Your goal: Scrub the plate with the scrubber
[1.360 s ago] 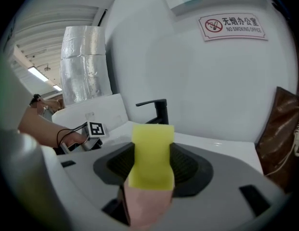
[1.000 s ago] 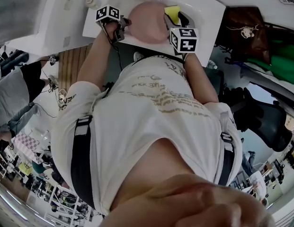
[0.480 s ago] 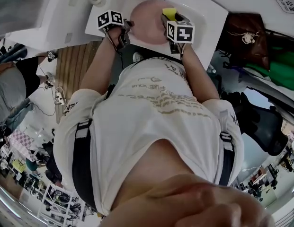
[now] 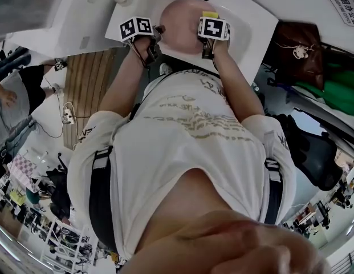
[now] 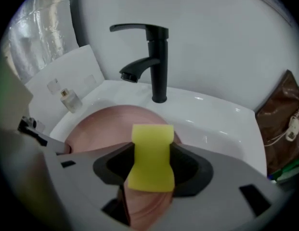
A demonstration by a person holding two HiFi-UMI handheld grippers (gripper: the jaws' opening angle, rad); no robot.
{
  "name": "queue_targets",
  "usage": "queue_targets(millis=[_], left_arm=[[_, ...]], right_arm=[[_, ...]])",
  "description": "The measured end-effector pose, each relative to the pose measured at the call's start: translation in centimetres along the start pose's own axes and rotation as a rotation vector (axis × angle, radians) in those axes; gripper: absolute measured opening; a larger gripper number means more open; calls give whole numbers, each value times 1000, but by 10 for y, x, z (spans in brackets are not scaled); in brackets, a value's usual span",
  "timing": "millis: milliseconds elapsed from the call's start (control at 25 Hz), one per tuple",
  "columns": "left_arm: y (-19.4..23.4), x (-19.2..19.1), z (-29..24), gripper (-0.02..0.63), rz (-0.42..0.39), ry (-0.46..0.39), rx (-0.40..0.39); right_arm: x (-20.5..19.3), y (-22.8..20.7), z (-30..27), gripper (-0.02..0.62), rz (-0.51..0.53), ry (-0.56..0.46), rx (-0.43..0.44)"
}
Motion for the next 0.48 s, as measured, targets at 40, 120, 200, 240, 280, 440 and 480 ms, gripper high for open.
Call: queue_targets(millis=[40, 120, 200, 240, 280, 440, 480], left_arm=[[-2, -1, 1, 43, -15, 4, -7], [-8, -4, 2, 43, -44, 8, -24], [-12, -6, 4, 43, -64, 9, -41], [-14, -6, 4, 43, -70, 10, -49], [-15, -7, 4, 43, -76, 12, -56], [-24, -12, 6, 43, -105, 21, -85], [-27, -13, 7, 43, -115, 22, -91]], right_arm=[[0, 0, -4, 238, 8, 8, 1], [0, 1, -7, 238, 18, 13, -8], [4, 1, -8, 238, 13, -2, -21], [5, 1, -8, 238, 8, -7, -24], [6, 1, -8, 238, 5, -6, -26], [16, 3, -9, 238, 0, -37, -33], [19, 5, -10, 238, 5, -43, -32]])
Point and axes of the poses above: the fingertips, and each gripper's own axes: z backward along the fingers, y to its left, x out of its top, the point moved 3 cm from there along z, backward along the fingers, and after that the axes turned 3 degrees about z, right-handed, at the moved point
